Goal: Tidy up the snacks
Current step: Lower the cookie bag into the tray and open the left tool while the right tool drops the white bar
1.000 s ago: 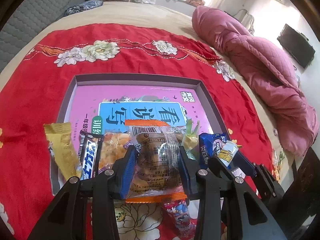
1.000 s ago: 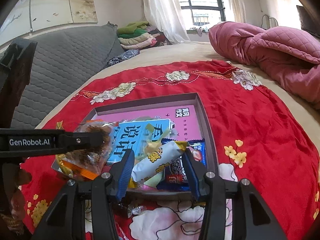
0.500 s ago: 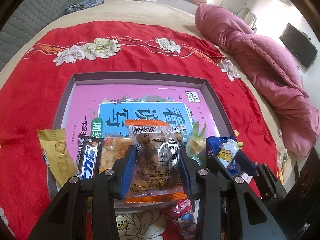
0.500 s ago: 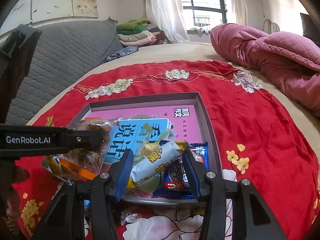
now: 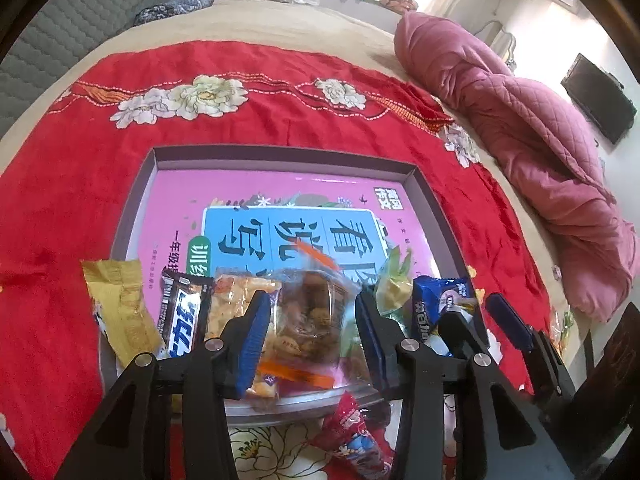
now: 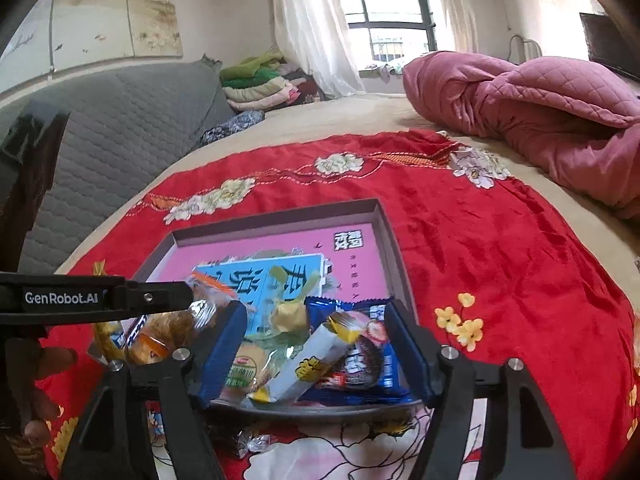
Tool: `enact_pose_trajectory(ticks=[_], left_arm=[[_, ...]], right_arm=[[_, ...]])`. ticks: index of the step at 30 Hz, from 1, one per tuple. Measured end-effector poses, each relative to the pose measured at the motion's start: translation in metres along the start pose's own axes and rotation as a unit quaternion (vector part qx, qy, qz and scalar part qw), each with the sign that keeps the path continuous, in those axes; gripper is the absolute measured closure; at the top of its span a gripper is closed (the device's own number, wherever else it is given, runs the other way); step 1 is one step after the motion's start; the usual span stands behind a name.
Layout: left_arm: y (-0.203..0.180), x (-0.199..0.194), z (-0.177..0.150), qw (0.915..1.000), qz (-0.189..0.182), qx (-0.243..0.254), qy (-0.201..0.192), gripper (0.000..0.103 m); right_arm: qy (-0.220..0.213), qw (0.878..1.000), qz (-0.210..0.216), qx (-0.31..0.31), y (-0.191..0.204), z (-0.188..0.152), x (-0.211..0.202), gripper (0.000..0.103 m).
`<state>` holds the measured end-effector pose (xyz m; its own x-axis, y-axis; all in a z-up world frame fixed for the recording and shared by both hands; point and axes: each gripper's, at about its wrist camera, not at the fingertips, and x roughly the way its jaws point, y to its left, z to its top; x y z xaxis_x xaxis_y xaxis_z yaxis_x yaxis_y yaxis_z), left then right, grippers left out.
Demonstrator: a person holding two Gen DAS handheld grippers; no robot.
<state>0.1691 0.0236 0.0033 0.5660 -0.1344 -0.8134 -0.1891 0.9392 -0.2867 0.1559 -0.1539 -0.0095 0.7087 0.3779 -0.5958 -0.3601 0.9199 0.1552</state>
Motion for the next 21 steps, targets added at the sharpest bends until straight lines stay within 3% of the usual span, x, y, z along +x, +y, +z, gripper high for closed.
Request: enact_pose_trajectory(ticks=[21], left_arm=[[0.007,-0.034,-0.035,0.9997,-0.013,-0.014,0.013,0.054]], right_arm=[[0.009,1.000,0.011,0.015,-0.002,-0.005,-0.030,0.032]])
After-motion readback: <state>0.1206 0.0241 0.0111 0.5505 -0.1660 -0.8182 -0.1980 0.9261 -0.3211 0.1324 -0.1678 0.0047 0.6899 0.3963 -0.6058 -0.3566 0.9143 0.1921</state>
